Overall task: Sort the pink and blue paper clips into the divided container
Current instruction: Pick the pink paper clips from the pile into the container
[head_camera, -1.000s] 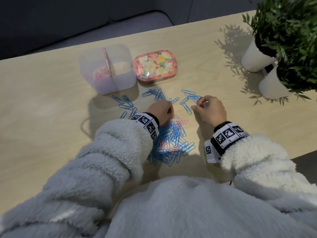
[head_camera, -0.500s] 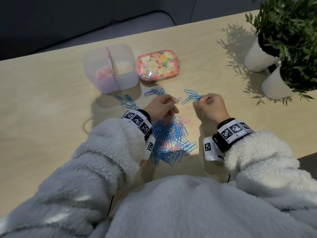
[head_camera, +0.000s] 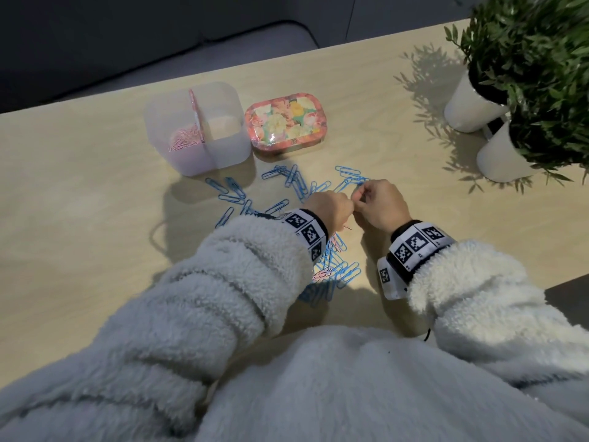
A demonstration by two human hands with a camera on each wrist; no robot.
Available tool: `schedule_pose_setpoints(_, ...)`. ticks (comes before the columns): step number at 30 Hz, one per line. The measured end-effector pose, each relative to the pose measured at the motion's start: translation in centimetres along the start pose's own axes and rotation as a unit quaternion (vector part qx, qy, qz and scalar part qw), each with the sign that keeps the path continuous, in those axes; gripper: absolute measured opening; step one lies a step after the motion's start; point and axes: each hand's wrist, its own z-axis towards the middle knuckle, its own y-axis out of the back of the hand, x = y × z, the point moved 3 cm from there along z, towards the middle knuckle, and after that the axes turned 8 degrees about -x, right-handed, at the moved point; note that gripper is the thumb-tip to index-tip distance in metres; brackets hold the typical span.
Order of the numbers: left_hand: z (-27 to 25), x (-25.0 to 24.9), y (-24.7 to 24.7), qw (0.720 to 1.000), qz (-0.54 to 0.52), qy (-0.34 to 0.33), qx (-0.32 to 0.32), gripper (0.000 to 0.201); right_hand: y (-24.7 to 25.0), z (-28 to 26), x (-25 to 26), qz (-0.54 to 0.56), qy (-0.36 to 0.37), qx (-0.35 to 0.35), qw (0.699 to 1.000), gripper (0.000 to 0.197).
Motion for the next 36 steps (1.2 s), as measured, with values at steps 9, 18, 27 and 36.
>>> schedule_pose_setpoints(9, -1.4, 2.6, 0.6, 0.988, -0.132, 0.061, -0.041, 0.017, -1.0, 0.4, -0.9, 0.055, -0.014, 0.078, 0.995, 0.03)
schedule_pose_setpoints(18, -8.7, 12.9, 8.6, 0.833, -0.41, 0.213, -0.304, 0.019, 1.3, -0.2, 2.7, 0.192, -0.004, 0.136, 0.972, 0.035)
schedule_pose_setpoints(27, -11.3, 24.1, 11.0, 0.725, -0.381, 0.41, -0.401, 0.03, 1.1, 1.5, 10.6, 0.343, -0.016, 0.186, 0.921, 0.024)
schedule_pose_setpoints(36, -10.2, 24.8, 9.9, 0.745, -0.361, 0.444, -0.342, 0.02, -2.1, 2.1, 22.7, 0.397, -0.03, 0.248, 0.883, 0.017)
